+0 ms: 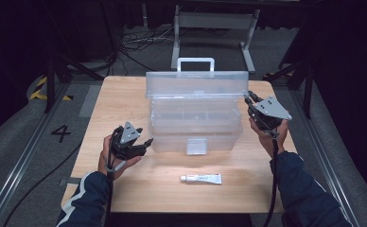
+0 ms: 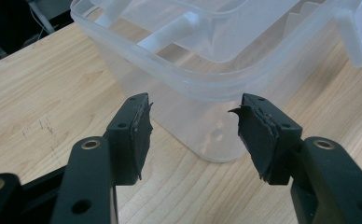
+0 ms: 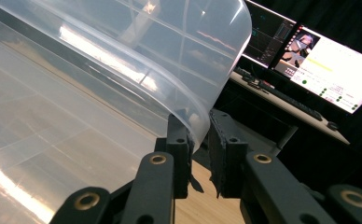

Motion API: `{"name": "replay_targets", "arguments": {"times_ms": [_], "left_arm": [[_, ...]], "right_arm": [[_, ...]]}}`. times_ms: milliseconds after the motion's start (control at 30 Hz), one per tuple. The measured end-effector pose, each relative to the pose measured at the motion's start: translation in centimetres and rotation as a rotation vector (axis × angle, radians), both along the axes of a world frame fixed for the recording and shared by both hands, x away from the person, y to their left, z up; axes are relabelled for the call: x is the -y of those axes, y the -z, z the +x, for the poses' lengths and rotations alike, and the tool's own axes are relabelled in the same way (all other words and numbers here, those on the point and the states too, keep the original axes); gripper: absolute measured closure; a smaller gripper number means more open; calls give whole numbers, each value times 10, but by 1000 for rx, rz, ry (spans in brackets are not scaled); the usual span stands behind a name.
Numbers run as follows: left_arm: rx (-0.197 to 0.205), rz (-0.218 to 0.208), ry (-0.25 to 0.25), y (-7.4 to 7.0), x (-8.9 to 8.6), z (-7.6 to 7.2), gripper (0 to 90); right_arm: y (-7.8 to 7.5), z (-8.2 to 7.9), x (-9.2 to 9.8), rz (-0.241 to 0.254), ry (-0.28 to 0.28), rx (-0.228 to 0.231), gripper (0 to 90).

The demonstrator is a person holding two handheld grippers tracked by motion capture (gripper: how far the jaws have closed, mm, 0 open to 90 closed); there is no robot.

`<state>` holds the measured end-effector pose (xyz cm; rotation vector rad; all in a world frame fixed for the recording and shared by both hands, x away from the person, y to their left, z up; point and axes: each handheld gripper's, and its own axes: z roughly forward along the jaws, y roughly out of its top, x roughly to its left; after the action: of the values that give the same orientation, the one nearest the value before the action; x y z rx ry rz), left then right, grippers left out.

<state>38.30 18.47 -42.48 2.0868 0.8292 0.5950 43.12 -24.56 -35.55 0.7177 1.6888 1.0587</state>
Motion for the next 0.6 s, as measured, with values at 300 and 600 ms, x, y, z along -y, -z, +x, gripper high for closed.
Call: {"name": "replay_targets", "arguments": {"times_ms": [300,600], "left_arm": [[-5,-17,-36,1,-5,5,444],[-11,-47,-1,-3,-6,5,447]], "right_arm": [[-6,-2,-4,-29,1,14,798],[-11,-1,-5,-36,2,23,803]]}}
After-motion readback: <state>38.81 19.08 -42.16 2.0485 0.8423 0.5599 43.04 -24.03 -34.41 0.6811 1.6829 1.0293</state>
